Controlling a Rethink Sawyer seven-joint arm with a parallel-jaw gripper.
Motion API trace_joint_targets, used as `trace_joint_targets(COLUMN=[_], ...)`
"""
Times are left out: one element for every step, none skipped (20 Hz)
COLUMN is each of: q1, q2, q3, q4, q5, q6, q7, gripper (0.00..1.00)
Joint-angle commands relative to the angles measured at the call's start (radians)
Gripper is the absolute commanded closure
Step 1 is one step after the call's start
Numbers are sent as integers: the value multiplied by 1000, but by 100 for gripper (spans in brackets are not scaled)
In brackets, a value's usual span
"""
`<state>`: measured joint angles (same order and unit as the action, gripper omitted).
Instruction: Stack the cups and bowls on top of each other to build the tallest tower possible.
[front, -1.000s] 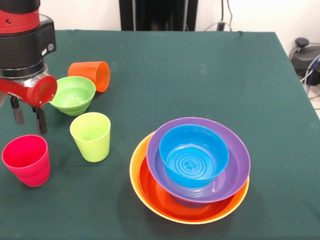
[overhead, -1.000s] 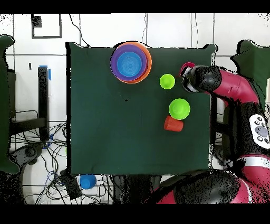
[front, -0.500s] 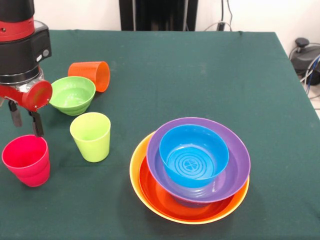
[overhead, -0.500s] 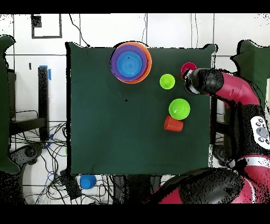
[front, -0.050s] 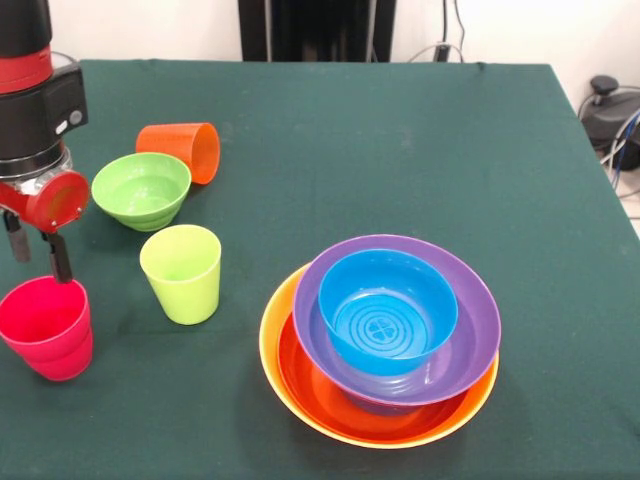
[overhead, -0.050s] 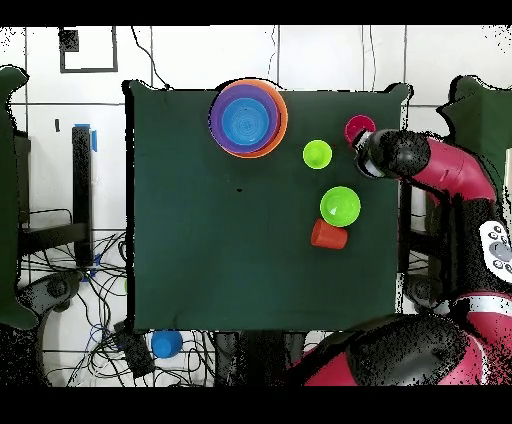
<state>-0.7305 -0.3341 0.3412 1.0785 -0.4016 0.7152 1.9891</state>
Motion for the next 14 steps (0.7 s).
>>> trace_joint_targets(q1=[15, 15, 13, 12, 12, 13, 14, 15, 17, 18, 18, 19, 22, 25], q2=[67, 70, 72, 73, 72, 74, 74, 75, 75, 72, 69, 62, 53, 44], q3=[79, 79, 80, 80, 80, 81, 81, 80, 78, 76, 74, 73, 69, 68], q4=[-45, -48, -47, -47, -46, -52, -53, -54, -52, -47, -41, -35, -31, -34], q5=[-85, -85, -86, -86, -86, -84, -84, -83, -83, -81, -78, -77, -75, -70], q6=[23, 23, 18, 15, 14, 18, 21, 24, 25, 29, 37, 42, 57, 77], q7=[-300, -300, -301, -300, -298, -300, -301, -300, -295, -292, -291, -291, -290, -293], gripper=[0, 0, 0, 0, 0, 0, 0, 0, 0, 0, 0, 0, 0, 0])
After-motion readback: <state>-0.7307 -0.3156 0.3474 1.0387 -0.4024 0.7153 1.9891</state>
